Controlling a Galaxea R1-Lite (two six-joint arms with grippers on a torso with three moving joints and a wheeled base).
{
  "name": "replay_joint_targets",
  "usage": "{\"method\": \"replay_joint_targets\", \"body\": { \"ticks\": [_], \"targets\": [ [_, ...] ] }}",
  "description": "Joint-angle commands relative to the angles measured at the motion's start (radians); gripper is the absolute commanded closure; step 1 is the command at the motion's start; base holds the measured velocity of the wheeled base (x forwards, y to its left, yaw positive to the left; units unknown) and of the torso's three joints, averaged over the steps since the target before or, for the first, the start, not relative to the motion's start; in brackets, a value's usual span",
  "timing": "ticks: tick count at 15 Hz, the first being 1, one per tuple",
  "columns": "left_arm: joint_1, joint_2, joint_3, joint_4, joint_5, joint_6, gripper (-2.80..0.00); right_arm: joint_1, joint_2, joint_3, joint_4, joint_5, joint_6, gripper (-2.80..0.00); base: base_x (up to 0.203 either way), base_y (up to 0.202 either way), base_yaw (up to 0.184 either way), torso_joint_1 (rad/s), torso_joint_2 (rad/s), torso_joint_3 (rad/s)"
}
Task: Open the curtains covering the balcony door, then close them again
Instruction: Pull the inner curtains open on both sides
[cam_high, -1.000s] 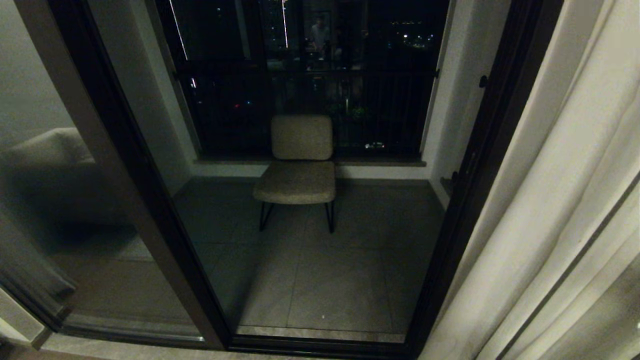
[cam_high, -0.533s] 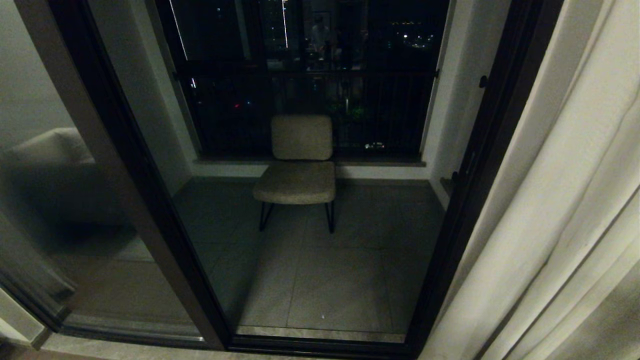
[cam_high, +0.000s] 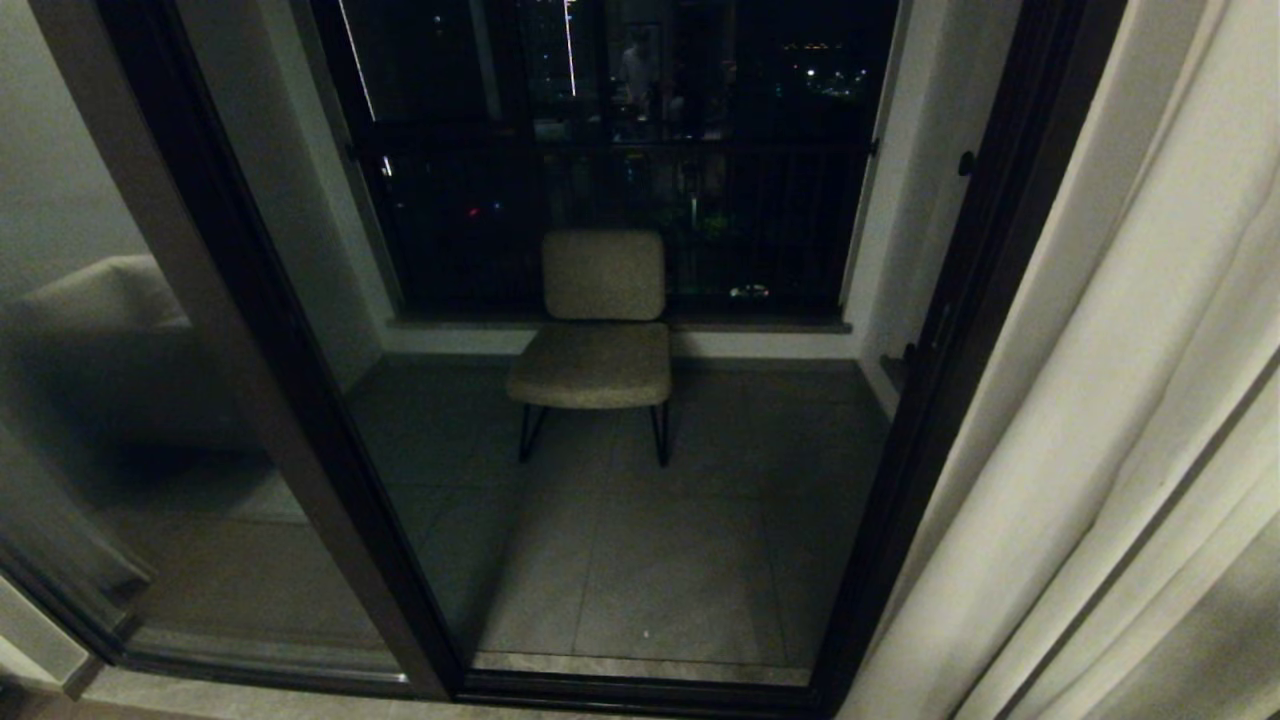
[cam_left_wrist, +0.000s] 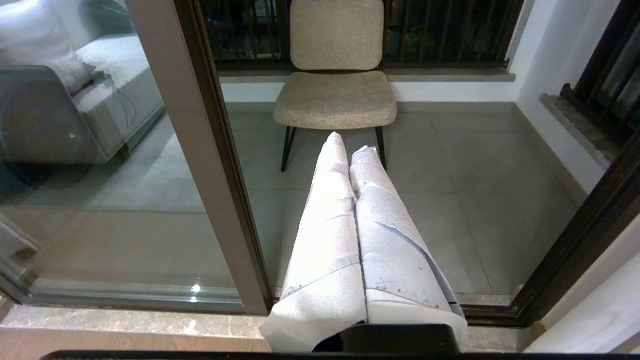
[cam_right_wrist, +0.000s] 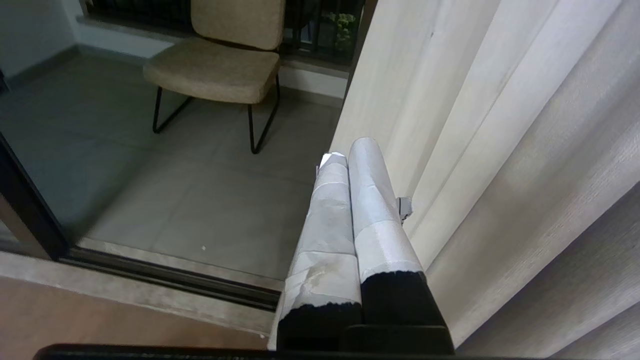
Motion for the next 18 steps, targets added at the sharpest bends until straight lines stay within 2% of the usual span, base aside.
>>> {"method": "replay_joint_targets", "body": {
  "ticks": [1,3,18],
  "targets": [
    [0.0,0.0,0.0,0.0,0.0,0.0,0.0,0.0,-0.003,0.0,0.003,0.0,0.028,0.0,0.0,0.0,0.0,0.0,0.0,0.0],
    [0.0,0.0,0.0,0.0,0.0,0.0,0.0,0.0,-0.003,0.0,0.003,-0.002,0.056,0.0,0.0,0.0,0.0,0.0,0.0,0.0],
    [0.0,0.0,0.0,0.0,0.0,0.0,0.0,0.0,-0.003,0.0,0.003,-0.003,0.056,0.0,0.0,0.0,0.0,0.0,0.0,0.0]
  ]
}}
